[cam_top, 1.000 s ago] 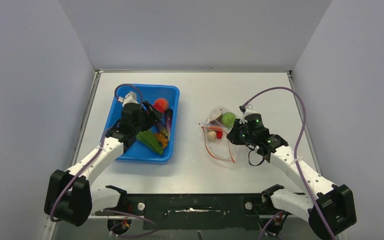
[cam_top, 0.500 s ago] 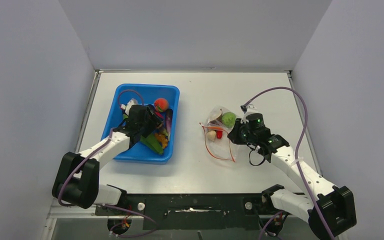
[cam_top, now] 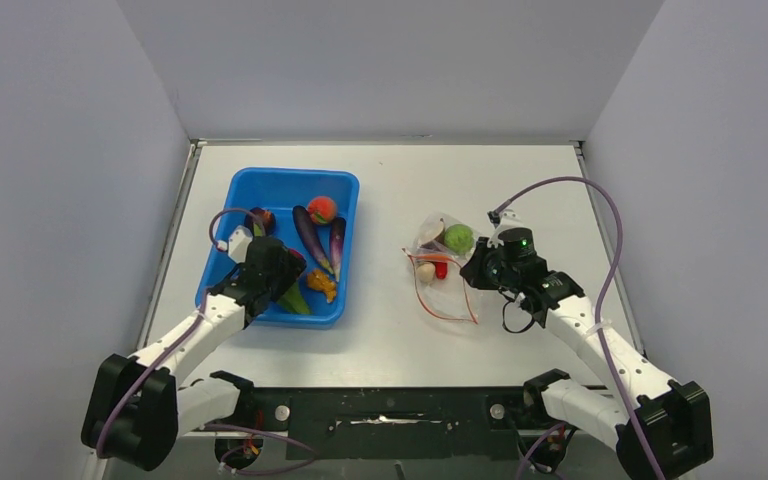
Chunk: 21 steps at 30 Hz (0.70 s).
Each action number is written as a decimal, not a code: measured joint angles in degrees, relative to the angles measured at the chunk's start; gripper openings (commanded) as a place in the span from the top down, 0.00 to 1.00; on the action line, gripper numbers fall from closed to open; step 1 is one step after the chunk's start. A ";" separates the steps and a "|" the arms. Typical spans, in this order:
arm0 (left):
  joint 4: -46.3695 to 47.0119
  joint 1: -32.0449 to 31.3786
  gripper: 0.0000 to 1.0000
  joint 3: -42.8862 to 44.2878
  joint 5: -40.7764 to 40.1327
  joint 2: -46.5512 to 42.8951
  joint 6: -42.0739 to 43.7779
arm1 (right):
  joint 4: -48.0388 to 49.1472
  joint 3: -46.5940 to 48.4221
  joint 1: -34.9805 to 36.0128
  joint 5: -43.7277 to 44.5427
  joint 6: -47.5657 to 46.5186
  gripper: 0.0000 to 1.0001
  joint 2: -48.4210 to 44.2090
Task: Open the zip-top bag and remove the fake food
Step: Place the fake fruit in the bin.
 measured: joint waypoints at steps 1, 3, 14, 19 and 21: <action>-0.26 0.00 0.74 0.00 -0.09 -0.07 0.02 | -0.04 -0.07 -0.15 -0.13 0.00 0.99 0.00; -0.13 0.00 0.61 0.00 0.07 0.42 0.46 | -0.11 -0.07 -0.26 -0.35 0.00 0.97 0.02; -2.16 -3.72 0.23 6.54 -1.11 2.23 5.51 | -0.74 -0.02 -0.74 -1.75 -0.09 0.94 0.00; -3.54 -3.78 0.23 6.56 -2.34 -4.61 5.90 | -0.79 -0.02 -1.07 -2.69 -0.17 0.94 0.02; -3.80 -3.78 0.23 6.56 -2.36 -6.45 5.99 | -0.79 -0.02 -1.09 -3.08 -0.20 0.94 0.02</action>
